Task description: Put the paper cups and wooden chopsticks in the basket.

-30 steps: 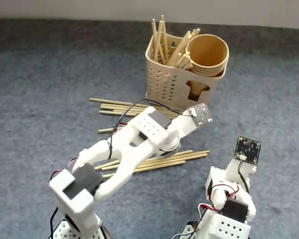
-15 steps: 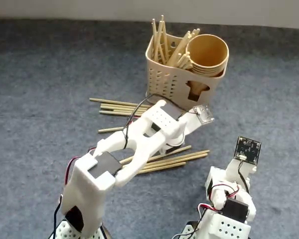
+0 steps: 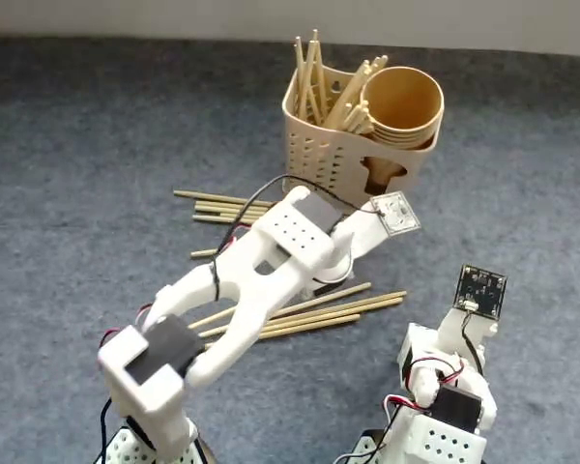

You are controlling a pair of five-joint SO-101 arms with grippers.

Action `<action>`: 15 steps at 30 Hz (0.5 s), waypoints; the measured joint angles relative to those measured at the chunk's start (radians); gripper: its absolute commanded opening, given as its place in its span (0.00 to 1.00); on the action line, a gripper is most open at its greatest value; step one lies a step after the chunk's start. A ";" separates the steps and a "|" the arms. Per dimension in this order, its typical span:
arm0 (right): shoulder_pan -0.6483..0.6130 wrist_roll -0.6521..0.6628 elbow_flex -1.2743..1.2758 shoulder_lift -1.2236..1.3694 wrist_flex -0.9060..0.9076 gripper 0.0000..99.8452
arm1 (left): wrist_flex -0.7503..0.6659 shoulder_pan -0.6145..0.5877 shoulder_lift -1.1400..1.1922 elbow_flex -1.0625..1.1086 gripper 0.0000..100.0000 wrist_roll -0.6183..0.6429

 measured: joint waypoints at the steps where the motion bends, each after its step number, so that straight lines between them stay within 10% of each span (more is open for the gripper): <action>1: 0.000 0.000 0.000 0.000 0.000 0.01 | 0.000 0.000 -0.034 0.020 0.01 0.000; 15: 0.000 0.000 0.000 0.000 0.000 0.01 | -0.192 0.000 -0.493 0.259 0.01 0.103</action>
